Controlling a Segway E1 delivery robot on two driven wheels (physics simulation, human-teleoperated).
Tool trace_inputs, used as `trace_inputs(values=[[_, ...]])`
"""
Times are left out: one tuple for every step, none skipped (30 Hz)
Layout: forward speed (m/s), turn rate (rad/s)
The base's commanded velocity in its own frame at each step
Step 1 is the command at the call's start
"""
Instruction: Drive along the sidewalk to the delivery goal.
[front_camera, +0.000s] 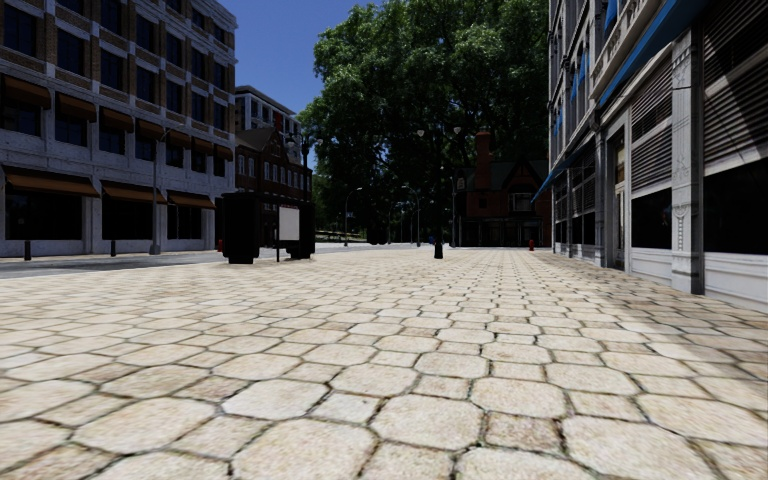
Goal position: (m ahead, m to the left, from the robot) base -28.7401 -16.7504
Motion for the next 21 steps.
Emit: trace_inputs(values=[[0.00,0.00],[0.00,0.00],[0.00,0.00],[0.00,0.00],[0.00,0.00],[0.00,0.00],[0.00,0.00],[0.00,0.00],[0.00,0.00],[0.00,0.00],[0.00,0.00],[0.00,0.00],[0.00,0.00],[0.00,0.00],[0.00,0.00],[0.00,0.00],[0.00,0.00],[0.00,0.00],[0.00,0.00],[0.00,0.00],[0.00,0.00]])
